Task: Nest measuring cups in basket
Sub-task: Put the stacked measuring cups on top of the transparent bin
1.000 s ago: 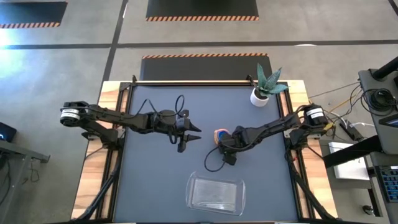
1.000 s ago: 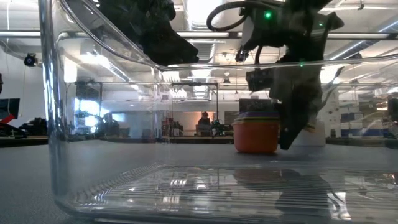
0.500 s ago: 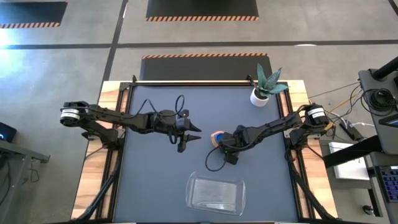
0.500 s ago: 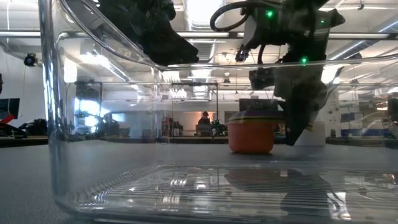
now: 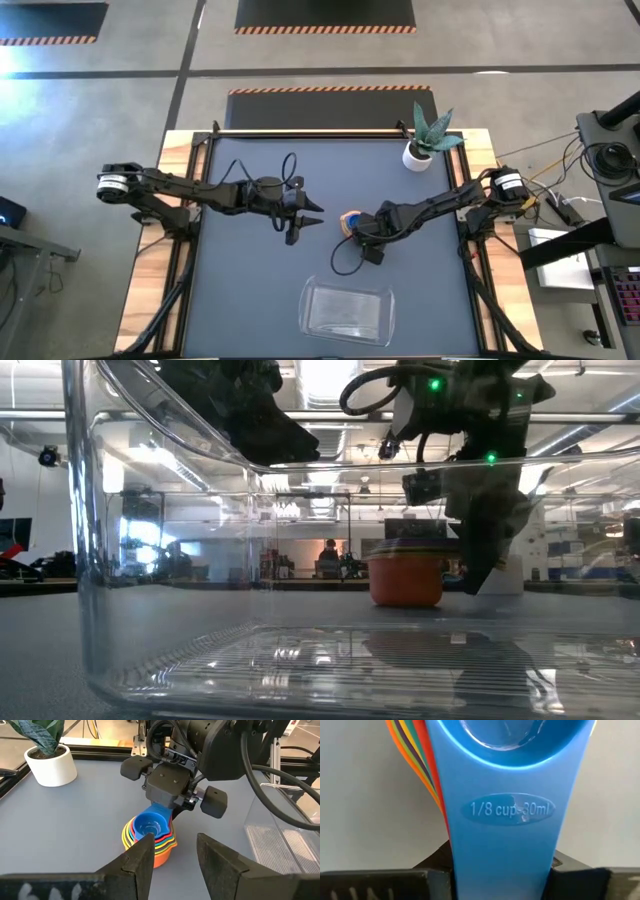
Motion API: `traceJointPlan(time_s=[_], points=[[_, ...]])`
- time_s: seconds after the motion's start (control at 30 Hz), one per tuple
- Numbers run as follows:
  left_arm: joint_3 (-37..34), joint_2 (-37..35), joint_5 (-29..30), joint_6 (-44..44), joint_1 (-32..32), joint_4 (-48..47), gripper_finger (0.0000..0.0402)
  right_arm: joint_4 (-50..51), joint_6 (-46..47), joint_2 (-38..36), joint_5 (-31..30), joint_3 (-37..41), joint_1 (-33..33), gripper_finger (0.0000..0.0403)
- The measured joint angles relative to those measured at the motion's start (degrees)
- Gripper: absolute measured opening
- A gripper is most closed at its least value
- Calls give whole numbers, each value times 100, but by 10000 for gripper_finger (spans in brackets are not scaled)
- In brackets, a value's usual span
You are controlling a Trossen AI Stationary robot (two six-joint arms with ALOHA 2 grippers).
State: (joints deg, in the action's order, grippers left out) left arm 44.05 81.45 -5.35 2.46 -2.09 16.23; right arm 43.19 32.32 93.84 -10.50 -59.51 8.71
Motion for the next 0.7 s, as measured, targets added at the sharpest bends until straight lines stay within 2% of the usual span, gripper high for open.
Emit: traceJointPlan(time_s=[0.27,0.7], points=[[0,0,0,0,-1,0,130,5,9,-77,0,4,4,122],[2,-164,-12,-26,-2,-15,130,3,184,-830,-160,40,176,122]])
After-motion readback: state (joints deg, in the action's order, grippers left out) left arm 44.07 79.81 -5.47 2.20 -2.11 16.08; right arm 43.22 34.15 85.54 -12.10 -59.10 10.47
